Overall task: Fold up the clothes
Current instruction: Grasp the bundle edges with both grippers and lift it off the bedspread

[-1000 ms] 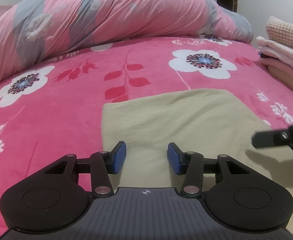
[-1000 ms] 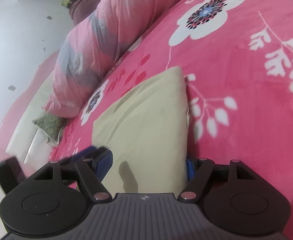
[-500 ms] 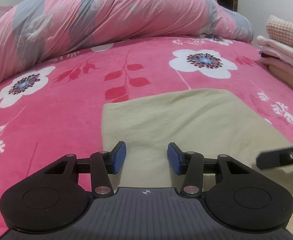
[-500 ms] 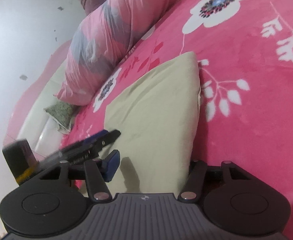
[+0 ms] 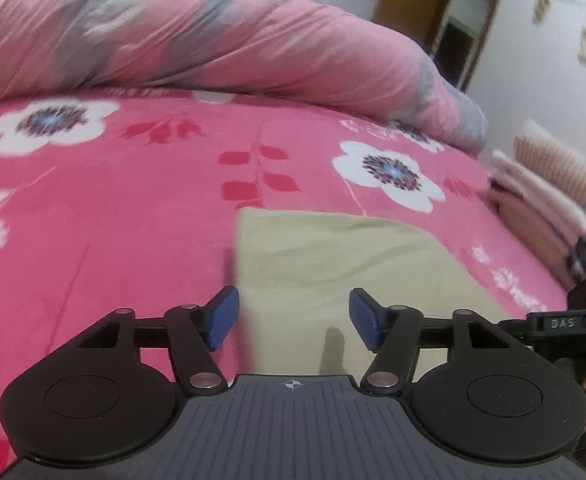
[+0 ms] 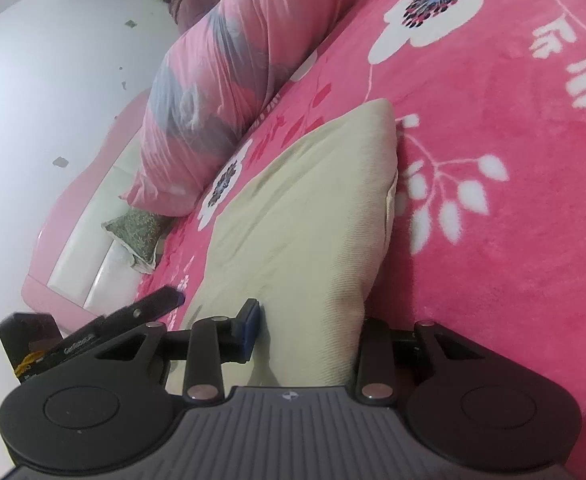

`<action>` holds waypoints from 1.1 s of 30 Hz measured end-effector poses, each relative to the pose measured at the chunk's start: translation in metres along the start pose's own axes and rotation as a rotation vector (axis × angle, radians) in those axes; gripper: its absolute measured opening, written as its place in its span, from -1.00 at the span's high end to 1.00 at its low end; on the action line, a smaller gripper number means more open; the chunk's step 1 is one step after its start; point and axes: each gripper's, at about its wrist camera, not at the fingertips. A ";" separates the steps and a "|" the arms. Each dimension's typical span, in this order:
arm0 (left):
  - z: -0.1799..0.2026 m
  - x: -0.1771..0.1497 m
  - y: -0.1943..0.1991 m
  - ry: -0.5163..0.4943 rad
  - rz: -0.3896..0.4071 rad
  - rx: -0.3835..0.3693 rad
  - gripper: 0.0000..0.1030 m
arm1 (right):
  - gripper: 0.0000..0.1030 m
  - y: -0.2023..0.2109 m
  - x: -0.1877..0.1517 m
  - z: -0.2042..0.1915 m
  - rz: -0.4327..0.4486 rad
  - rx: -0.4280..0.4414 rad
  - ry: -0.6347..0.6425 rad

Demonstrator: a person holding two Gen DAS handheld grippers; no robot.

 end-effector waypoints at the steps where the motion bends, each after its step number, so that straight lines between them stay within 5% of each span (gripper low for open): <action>1: -0.006 0.000 0.001 0.025 -0.018 -0.001 -0.22 | 0.32 0.000 0.000 0.001 0.001 0.002 -0.001; 9: -0.051 -0.005 -0.020 0.321 -0.208 -0.151 -0.38 | 0.32 -0.002 0.001 -0.002 0.000 -0.013 -0.001; 14: -0.047 -0.005 -0.029 0.303 -0.243 -0.224 -0.76 | 0.32 -0.002 0.001 -0.002 -0.004 -0.015 -0.003; 33: -0.034 0.008 -0.078 0.313 -0.411 -0.396 -0.71 | 0.38 -0.016 0.017 0.018 -0.040 0.082 -0.078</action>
Point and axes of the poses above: each gripper's, at about its wrist camera, not at the fingertips, and y roughly against the way its jaws point, z to its right, x to its top, and after that the axes turned 14 degrees about y, right-handed
